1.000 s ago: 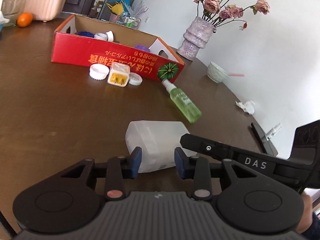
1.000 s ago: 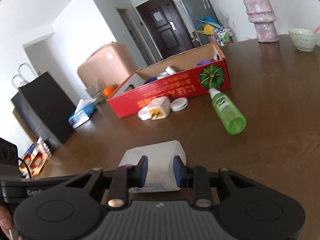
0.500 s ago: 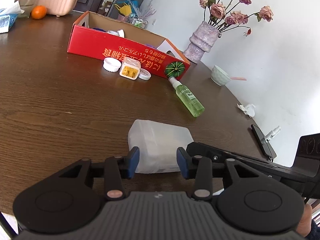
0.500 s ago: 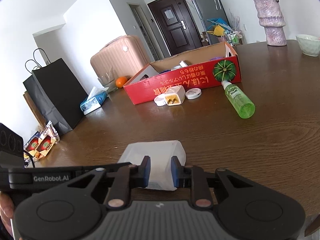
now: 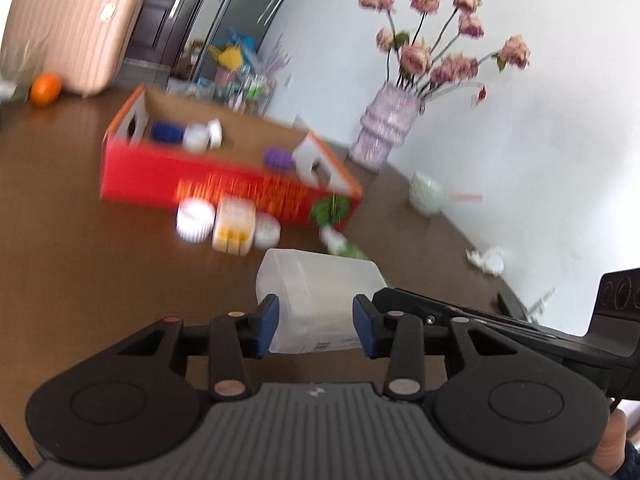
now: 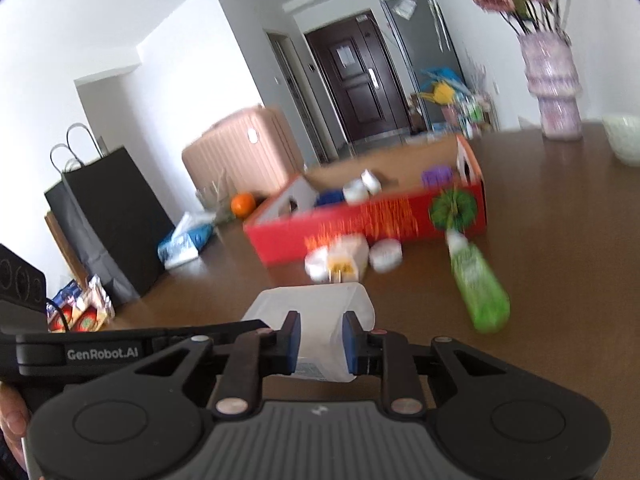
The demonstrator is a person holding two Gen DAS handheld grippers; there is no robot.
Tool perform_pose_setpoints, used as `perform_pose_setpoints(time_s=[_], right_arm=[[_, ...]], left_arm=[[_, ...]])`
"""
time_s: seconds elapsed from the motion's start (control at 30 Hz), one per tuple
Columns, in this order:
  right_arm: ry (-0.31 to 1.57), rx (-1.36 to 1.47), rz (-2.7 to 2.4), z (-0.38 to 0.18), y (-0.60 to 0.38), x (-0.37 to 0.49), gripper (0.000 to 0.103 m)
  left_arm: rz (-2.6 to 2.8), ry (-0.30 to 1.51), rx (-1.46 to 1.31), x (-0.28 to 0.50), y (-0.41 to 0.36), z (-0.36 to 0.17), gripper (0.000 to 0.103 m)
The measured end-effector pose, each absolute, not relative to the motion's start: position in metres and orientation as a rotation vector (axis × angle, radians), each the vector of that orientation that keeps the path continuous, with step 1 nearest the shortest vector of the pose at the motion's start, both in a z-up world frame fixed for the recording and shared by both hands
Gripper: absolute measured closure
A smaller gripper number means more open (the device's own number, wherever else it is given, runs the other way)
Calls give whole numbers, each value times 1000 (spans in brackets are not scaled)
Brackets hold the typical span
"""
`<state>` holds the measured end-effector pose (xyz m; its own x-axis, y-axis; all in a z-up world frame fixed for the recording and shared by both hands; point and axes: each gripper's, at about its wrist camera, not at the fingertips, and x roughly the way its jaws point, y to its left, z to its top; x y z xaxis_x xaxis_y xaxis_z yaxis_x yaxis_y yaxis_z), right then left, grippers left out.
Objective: Organize rigid objects
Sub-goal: 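Lift the container with both tools and lower it into the red box, then open both tools and withdraw them from the box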
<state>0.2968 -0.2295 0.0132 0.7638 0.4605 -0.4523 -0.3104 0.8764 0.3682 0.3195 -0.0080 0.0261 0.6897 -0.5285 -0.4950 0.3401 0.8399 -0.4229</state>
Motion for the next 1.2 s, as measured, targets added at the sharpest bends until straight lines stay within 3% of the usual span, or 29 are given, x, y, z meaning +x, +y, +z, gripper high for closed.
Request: perform_pose_setpoints(time_s=[0.33,0.57,0.9,1.07,1.2], right_arm=[[440,212,373,61,-245,430,81],[522,257,317,29,-268,520,81],[547,108,274,-13,-256,544,83],[506,103,266,-9,-258,534,74],[462,143,250,7,-268,518,71]], left_arm=[[-488,542,-239,463,-47,69,63],[-522,596,-251,547,-70,38,63],[-570,701,-202,580,-83,-5,60],[-553,655,-136,569,-80,11,54],[-497,593,-88,548,-65,27,37]])
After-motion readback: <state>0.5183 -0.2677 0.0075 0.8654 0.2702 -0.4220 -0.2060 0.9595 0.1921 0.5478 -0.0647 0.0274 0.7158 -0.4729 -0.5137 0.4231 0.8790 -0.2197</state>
